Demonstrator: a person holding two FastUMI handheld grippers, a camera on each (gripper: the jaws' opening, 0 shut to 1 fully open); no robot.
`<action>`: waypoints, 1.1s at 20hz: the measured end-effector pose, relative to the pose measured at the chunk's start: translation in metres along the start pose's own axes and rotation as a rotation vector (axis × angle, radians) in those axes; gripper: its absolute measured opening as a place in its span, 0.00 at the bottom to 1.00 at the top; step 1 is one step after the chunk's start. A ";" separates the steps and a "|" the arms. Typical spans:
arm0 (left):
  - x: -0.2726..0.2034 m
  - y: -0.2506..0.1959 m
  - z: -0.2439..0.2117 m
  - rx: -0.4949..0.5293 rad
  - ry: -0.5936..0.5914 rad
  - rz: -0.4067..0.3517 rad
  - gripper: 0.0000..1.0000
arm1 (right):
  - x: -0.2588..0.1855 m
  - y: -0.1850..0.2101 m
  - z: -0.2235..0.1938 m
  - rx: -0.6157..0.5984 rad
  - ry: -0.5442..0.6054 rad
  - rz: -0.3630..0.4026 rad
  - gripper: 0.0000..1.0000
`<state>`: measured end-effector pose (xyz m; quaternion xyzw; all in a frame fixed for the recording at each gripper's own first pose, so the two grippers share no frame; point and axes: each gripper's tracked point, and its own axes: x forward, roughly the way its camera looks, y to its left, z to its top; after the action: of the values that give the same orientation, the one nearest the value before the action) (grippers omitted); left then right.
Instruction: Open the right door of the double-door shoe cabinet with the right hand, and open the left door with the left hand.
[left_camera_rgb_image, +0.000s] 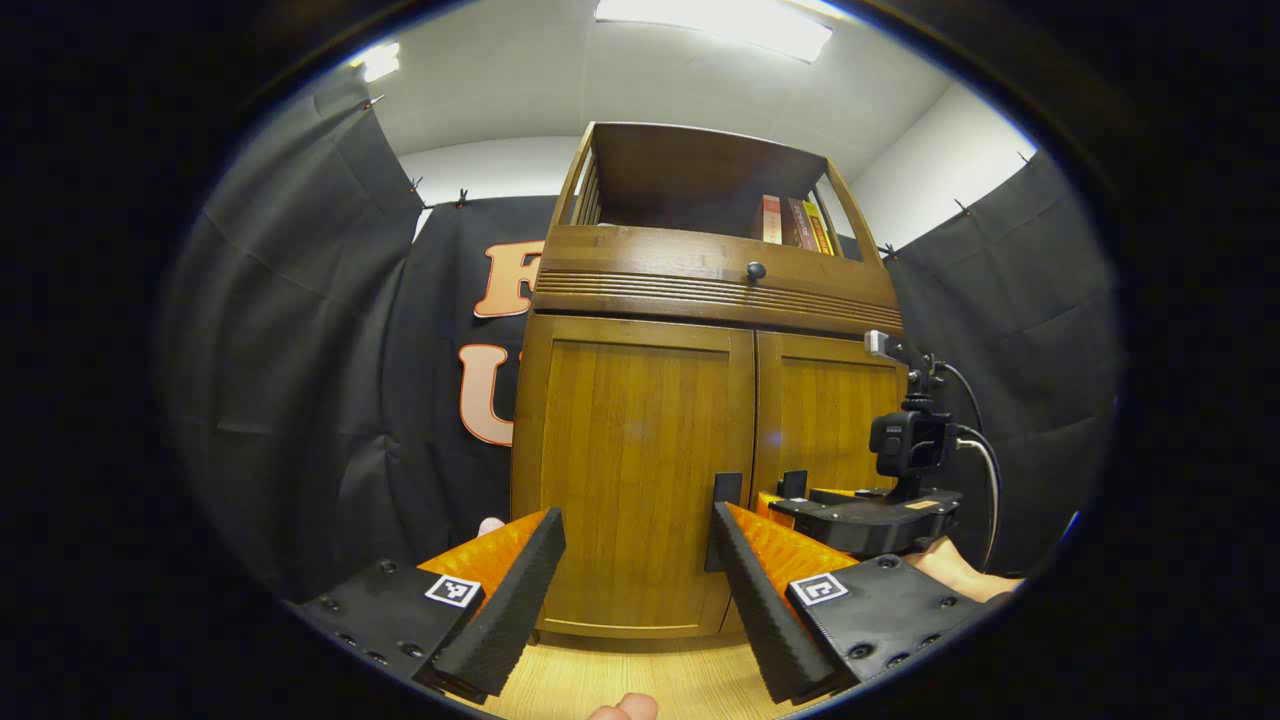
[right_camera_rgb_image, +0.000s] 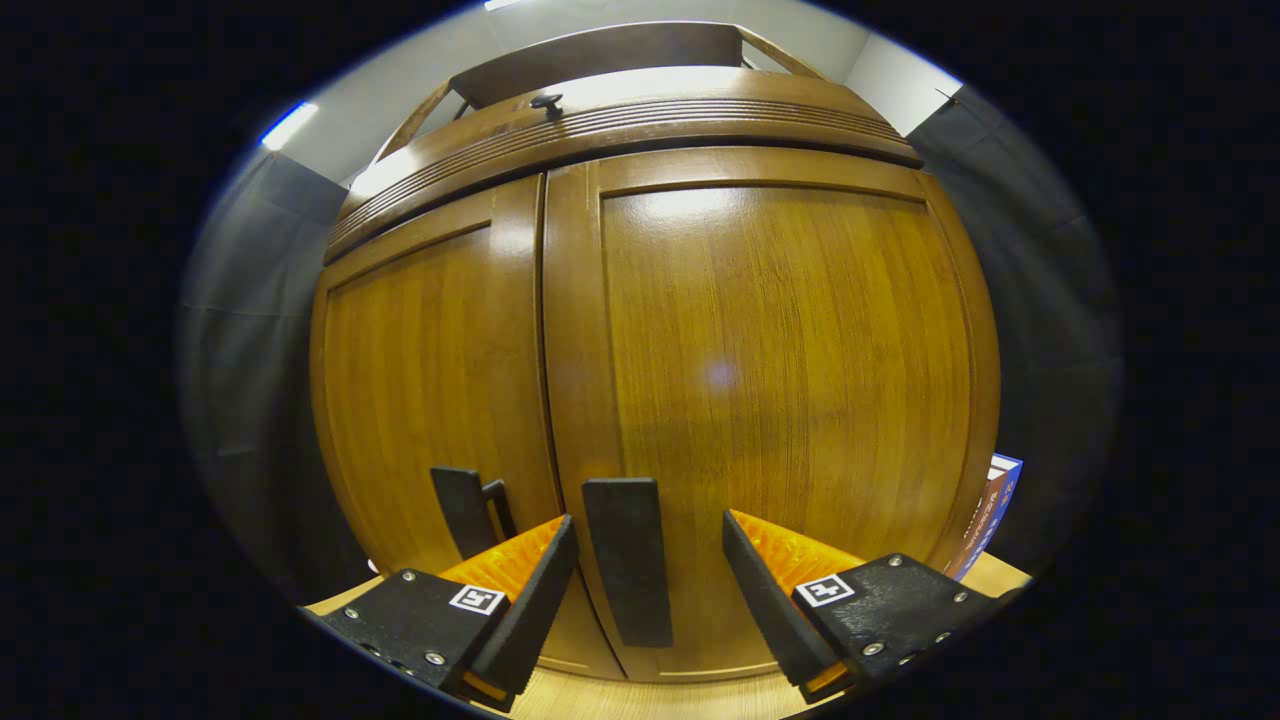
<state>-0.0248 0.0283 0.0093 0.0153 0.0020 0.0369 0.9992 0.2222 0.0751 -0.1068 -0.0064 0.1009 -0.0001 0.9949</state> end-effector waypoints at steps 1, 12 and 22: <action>0.001 -0.001 -0.002 0.000 0.009 -0.002 0.96 | -0.001 0.002 0.005 0.009 -0.017 0.002 0.96; -0.015 -0.012 0.020 0.044 -0.027 -0.009 0.93 | 0.003 0.014 0.004 0.017 0.003 0.057 0.35; -0.017 -0.024 0.019 0.040 -0.026 -0.034 0.93 | -0.009 0.014 0.002 -0.018 0.011 0.112 0.27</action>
<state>-0.0395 0.0029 0.0278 0.0357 -0.0099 0.0197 0.9991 0.2135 0.0893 -0.1028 -0.0098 0.1068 0.0563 0.9926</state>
